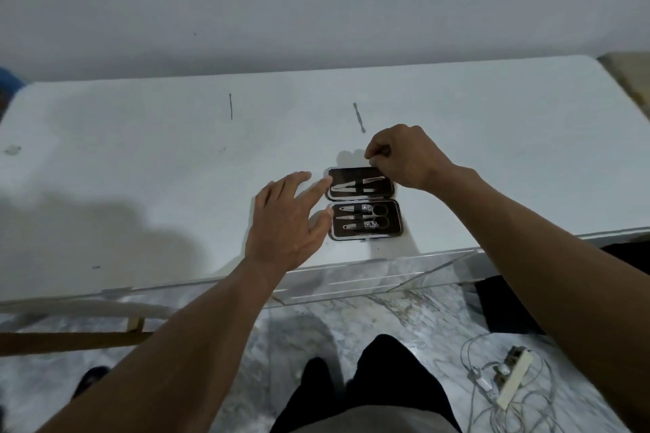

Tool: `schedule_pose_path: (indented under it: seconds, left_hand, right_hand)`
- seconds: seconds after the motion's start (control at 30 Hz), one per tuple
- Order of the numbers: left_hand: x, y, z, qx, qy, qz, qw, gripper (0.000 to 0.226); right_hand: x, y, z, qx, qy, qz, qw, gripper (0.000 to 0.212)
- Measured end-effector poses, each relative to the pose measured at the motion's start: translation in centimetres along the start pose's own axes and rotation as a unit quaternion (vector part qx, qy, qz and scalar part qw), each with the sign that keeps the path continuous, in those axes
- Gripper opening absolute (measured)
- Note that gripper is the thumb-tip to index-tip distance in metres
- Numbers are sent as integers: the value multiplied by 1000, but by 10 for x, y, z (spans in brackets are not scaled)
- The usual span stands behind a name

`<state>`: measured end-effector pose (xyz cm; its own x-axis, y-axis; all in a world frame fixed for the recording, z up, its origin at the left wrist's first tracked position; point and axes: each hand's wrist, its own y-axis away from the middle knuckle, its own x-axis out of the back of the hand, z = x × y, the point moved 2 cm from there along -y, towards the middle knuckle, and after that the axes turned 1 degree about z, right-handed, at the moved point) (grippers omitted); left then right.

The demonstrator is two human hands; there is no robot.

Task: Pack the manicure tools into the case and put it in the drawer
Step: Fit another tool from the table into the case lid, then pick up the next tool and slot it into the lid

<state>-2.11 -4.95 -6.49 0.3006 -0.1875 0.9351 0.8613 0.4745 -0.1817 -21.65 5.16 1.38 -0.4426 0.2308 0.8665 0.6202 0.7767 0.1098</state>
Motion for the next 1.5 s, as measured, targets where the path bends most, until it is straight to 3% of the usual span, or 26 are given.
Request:
schedule_pose_path:
  seconds: [0.3, 0.63, 0.93, 1.17, 1.27, 1.37, 1.5]
  left_hand:
    - [3, 0, 2, 7, 29, -8, 1000, 49]
    - [-1, -3, 1, 14, 27, 8, 1000, 46]
    - [3, -5, 2, 15, 31, 6, 999, 48]
    - [4, -4, 3, 22, 31, 5, 999, 48]
    - [4, -4, 3, 22, 26, 20, 999, 46]
    - [4, -4, 3, 19, 13, 19, 1000, 47]
    - [3, -4, 3, 11, 10, 20, 1000, 48]
  right_hand:
    - [-9, -37, -2, -64, 37, 43, 996, 18]
    - [-17, -104, -5, -28, 121, 13, 992, 21]
    - [-12, -111, -15, -134, 85, 23, 987, 22]
    - [-13, -84, -13, -139, 84, -17, 987, 18]
    - [-16, -71, -8, -145, 46, 6, 988, 4]
    - [-15, -53, -1, -137, 41, 44, 989, 23]
    - [-6, -21, 6, -132, -31, 103, 985, 26]
